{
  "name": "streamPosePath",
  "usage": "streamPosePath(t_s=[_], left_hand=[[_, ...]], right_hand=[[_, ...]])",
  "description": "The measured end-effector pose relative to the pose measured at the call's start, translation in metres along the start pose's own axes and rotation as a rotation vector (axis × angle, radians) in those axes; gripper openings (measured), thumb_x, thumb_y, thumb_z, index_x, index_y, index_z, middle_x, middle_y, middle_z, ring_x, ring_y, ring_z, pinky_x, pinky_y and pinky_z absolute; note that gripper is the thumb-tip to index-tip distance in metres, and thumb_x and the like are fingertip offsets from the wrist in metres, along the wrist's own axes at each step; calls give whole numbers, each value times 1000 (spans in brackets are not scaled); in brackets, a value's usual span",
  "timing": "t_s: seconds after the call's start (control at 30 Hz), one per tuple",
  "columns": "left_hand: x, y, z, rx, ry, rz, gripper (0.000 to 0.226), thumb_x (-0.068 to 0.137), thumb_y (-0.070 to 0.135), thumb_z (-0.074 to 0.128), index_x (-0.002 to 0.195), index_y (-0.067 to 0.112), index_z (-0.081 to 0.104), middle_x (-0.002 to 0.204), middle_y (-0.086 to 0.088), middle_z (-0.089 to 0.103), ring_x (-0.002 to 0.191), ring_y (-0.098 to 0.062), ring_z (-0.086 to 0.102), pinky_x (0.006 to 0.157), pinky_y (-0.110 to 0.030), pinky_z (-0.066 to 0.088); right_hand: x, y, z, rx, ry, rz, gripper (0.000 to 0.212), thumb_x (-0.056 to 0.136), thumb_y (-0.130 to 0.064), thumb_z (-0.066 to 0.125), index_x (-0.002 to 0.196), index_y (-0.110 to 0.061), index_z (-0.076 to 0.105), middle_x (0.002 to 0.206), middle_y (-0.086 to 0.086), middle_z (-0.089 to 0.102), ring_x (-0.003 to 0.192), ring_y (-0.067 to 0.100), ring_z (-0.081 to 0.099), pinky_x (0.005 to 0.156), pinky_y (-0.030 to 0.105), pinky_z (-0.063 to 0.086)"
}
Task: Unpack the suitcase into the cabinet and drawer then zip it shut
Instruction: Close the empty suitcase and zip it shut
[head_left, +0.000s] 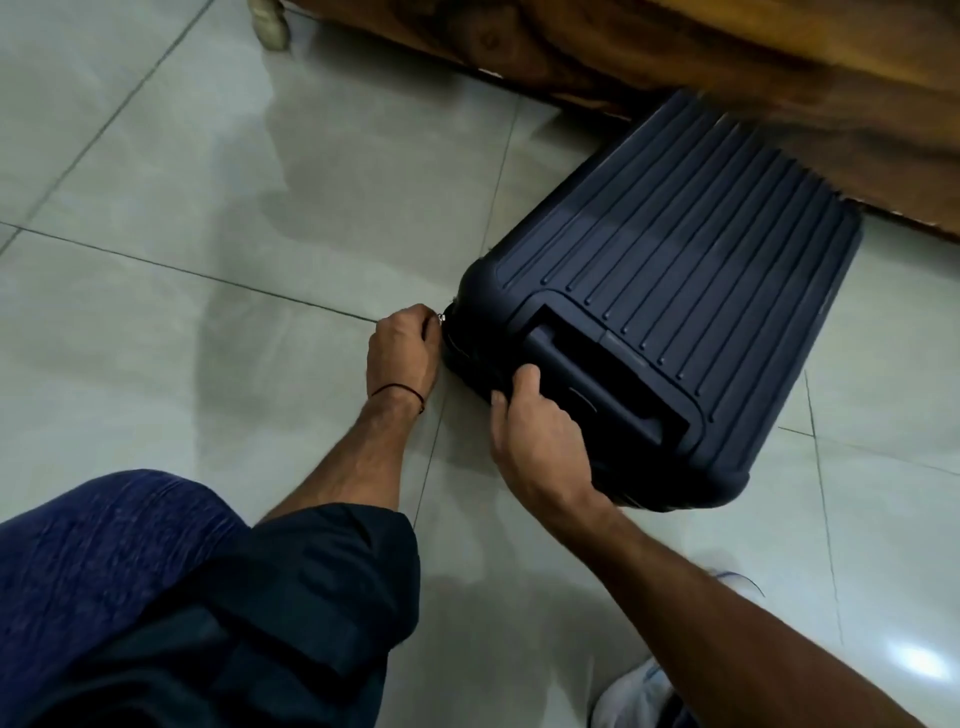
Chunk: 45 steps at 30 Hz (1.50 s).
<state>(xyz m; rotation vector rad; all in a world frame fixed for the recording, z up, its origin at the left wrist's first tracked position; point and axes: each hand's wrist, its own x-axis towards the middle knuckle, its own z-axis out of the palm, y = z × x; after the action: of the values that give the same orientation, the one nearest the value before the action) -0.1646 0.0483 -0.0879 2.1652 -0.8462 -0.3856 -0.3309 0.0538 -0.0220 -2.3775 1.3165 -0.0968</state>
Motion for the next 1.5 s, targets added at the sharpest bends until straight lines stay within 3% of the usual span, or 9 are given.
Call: streamPosePath(t_s=[0.13, 0.27, 0.47, 0.73, 0.9, 1.07, 1.27, 1.4, 1.5], left_hand=[[1, 0, 14, -95, -101, 102, 23, 92, 19, 51, 81, 7, 67, 77, -12, 66, 72, -30, 61, 65, -40, 49], [-5, 16, 36, -159, -222, 169, 25, 91, 22, 51, 82, 7, 69, 78, -12, 67, 74, -30, 62, 67, -43, 51], [-11, 46, 70, -208, -302, 182, 26, 92, 24, 50, 80, 6, 64, 72, -12, 65, 71, -30, 64, 66, -42, 52], [-9, 60, 91, -222, -258, 160, 20, 97, 21, 55, 90, 9, 70, 81, -7, 69, 75, -23, 65, 72, -39, 54], [-3, 59, 94, -248, -274, 157, 19, 96, 23, 55, 92, 13, 71, 79, -5, 69, 74, -24, 65, 69, -43, 56], [-3, 60, 100, -310, -298, 83, 20, 95, 26, 55, 90, 14, 70, 76, -4, 68, 72, -26, 66, 64, -46, 59], [-21, 63, 94, -490, -330, -247, 30, 95, 30, 57, 118, 13, 63, 102, -8, 68, 96, -27, 65, 86, -40, 56], [-58, 69, 90, -649, -363, -508, 23, 93, 36, 52, 83, 22, 68, 83, 6, 65, 86, -14, 59, 80, -25, 46], [-67, 76, 90, -702, -360, -623, 23, 95, 36, 53, 85, 23, 69, 87, 7, 66, 86, -10, 59, 74, -20, 47]], right_hand=[[-30, 28, -3, -101, 16, -52, 13, 106, -38, 36, 103, -27, 30, 61, -13, 42, 43, 4, 40, 38, 17, 21], [-51, 65, -10, -105, 107, -46, 21, 101, -41, 41, 93, -22, 39, 52, -8, 45, 39, 17, 50, 37, 19, 15], [-70, 117, -14, -121, 271, -68, 20, 92, -40, 45, 89, -21, 41, 48, -1, 55, 38, 22, 55, 33, 28, 35], [-73, 139, -7, -110, 305, -28, 23, 92, -42, 48, 91, -19, 46, 55, -3, 60, 46, 20, 60, 40, 31, 42], [-69, 139, -8, -104, 302, -29, 22, 92, -41, 47, 93, -20, 46, 56, -5, 60, 45, 18, 59, 40, 26, 36], [-67, 141, -8, -101, 304, -39, 25, 93, -42, 47, 93, -17, 51, 56, -5, 60, 45, 18, 59, 38, 27, 38], [-67, 148, -12, -190, 253, -73, 28, 90, -41, 46, 94, -14, 53, 65, 2, 64, 56, 25, 63, 50, 32, 48], [-69, 149, -16, -267, 227, -42, 29, 89, -38, 45, 95, -11, 57, 67, 8, 65, 58, 31, 64, 55, 36, 51], [-66, 148, -22, -297, 187, -25, 29, 87, -37, 47, 85, -12, 62, 60, 9, 64, 51, 33, 62, 47, 33, 47]])
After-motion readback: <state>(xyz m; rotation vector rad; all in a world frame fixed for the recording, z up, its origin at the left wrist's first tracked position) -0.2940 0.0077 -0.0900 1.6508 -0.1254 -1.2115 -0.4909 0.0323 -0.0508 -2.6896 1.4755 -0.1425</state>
